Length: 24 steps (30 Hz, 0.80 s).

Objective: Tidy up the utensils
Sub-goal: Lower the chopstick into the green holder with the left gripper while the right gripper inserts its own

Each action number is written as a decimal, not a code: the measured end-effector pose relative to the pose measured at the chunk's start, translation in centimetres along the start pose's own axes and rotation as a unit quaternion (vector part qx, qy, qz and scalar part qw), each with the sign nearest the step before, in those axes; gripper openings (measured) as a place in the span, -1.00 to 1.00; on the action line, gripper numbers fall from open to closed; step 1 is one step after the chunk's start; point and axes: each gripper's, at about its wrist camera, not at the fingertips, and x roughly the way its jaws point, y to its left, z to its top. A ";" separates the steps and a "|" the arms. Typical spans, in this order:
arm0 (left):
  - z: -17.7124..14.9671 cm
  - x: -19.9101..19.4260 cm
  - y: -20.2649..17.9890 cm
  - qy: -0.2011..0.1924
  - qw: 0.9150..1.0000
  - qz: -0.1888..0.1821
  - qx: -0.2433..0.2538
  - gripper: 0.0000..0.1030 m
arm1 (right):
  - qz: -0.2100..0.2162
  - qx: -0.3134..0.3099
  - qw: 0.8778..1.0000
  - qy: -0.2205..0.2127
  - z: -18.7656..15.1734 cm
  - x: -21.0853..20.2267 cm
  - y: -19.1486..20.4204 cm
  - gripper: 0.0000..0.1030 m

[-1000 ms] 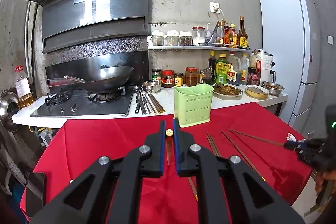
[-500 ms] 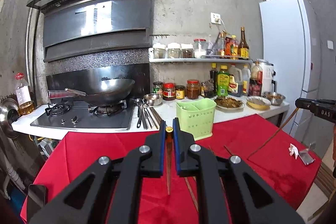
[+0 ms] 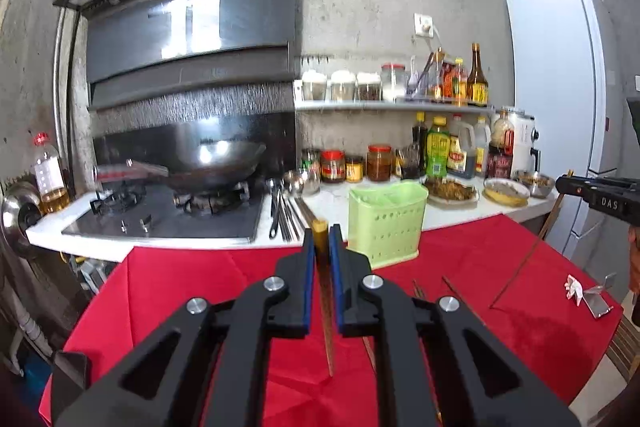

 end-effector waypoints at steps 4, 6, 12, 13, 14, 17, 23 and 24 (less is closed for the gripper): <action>-1.6 1.7 0.0 0.041 0.999 -0.004 -0.001 -0.86 | 0.009 -0.007 0.999 0.038 -1.9 2.2 0.5 -0.86; -1.9 1.7 0.0 0.042 0.999 -0.002 0.000 -0.86 | 0.012 -0.007 0.999 0.050 -2.7 2.9 0.6 -0.86; -0.6 1.7 -0.4 0.019 1.000 -0.011 0.009 -0.87 | 0.016 0.000 0.999 0.040 -2.7 2.9 0.5 -0.87; 0.0 2.0 -0.6 0.012 1.000 -0.016 0.009 -0.87 | 0.017 -0.001 0.999 0.035 -2.2 2.9 0.6 -0.87; 0.5 2.1 -0.8 0.006 1.000 -0.019 0.011 -0.87 | 0.022 0.000 0.999 0.031 -1.7 3.0 0.7 -0.87; 2.4 3.1 -1.9 -0.015 0.999 -0.025 0.026 -0.87 | 0.029 -0.004 0.999 0.021 0.0 3.7 1.1 -0.87; 7.0 6.3 -4.0 -0.049 0.997 -0.038 0.051 -0.87 | 0.040 -0.012 0.999 0.001 4.3 5.8 1.8 -0.87; 7.9 6.7 -4.3 -0.055 0.996 -0.040 0.053 -0.87 | 0.040 -0.015 0.999 -0.006 5.4 6.0 1.9 -0.87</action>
